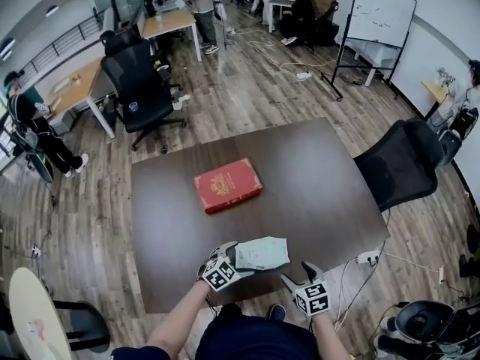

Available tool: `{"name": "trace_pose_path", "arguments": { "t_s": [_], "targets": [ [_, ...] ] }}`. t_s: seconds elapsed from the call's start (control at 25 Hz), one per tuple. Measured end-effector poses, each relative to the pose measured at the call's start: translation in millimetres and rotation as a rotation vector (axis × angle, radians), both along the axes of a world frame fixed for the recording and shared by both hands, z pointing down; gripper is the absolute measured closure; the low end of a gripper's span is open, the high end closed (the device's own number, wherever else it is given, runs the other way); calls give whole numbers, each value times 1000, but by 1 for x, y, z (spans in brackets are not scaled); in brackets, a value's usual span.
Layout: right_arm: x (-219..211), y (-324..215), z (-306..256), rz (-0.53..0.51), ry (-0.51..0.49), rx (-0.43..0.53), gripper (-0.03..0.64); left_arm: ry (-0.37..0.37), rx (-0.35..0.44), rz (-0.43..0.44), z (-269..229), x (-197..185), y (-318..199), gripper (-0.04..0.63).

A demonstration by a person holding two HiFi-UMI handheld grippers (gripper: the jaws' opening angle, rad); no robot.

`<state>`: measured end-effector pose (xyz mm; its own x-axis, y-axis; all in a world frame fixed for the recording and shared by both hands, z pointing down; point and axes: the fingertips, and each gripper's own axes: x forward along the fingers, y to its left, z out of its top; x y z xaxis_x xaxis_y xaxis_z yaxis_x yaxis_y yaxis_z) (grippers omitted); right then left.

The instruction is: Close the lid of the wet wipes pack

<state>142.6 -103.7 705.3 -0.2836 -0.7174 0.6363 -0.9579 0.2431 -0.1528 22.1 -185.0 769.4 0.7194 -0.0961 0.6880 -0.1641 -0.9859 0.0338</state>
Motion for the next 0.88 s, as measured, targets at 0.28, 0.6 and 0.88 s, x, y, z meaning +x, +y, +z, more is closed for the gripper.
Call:
{"name": "trace_pose_path", "arguments": {
  "t_s": [0.28, 0.6, 0.88],
  "targets": [
    [-1, -1, -28, -28, 4, 61, 267, 140, -80, -200, -52, -25, 11, 81],
    [3, 11, -37, 3, -49, 76, 278, 249, -148, -349, -84, -45, 40, 63],
    [5, 14, -42, -3, -42, 129, 298, 342, -163, -418, -111, -57, 49, 63]
  ]
}}
